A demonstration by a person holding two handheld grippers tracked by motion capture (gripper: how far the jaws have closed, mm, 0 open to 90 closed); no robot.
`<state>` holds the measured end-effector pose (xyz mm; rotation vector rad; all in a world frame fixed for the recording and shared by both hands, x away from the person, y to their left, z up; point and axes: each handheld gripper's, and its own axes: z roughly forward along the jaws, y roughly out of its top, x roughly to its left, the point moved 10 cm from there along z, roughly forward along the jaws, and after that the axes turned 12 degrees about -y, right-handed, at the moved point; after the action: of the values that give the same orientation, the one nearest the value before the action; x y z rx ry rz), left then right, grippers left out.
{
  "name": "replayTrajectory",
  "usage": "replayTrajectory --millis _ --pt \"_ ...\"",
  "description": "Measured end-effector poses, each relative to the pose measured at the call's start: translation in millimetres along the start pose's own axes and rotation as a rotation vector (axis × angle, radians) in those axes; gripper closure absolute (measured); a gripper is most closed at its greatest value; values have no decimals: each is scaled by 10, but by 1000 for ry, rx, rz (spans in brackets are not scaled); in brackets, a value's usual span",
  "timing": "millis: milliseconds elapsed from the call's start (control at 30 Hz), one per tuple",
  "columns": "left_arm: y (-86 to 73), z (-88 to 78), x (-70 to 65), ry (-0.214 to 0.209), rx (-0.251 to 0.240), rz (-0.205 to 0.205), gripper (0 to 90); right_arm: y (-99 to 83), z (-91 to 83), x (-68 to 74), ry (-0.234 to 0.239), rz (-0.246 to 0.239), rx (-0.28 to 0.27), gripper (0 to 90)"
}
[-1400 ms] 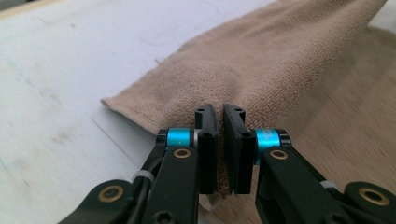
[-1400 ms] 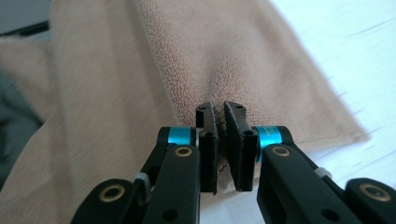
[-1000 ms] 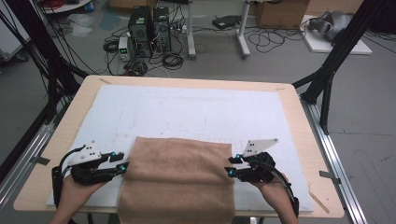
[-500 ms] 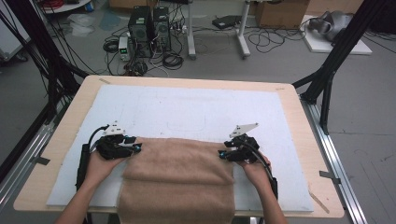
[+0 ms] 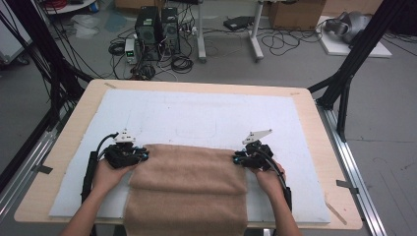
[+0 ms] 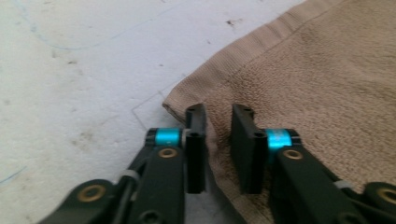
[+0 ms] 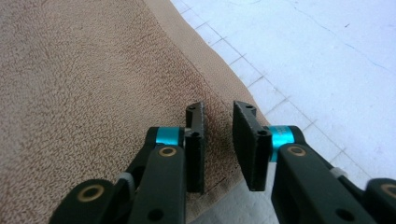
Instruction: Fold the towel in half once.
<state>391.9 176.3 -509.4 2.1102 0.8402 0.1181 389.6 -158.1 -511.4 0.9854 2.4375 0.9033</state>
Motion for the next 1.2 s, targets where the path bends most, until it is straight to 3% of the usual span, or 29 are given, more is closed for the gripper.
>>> replayTrajectory --millis 233,367,533,633,767,900,1000,1100,1167,1200 --pt "-1 -18 -1 -14 0 -3 850 -2 -12 11 60 31 -6 841" --pt "5 -58 -6 -11 -3 -2 858 14 -48 30 60 4 -11 845" --pt "95 -206 -89 -27 -75 -3 860 61 -153 65 73 -4 -27 845" --pt "152 -323 -179 -39 -119 6 860 132 -315 117 87 -33 -59 844" --pt "208 -520 -340 -59 -172 30 862 218 -574 203 104 -50 -115 843" --pt "154 -724 -560 -82 -198 70 863 215 -860 383 129 -101 -150 843" --pt "5 -864 -756 -114 -206 92 863 125 -1042 576 167 -141 -171 843" --pt "-250 -975 -1009 -169 -201 105 862 -64 -1152 804 214 -164 -164 840" --pt "-415 -1033 -1186 -216 -195 126 852 -189 -1210 945 262 -187 -155 797" --pt "-458 -1057 -1247 -244 -197 123 812 -233 -1255 1041 310 -199 -174 738"
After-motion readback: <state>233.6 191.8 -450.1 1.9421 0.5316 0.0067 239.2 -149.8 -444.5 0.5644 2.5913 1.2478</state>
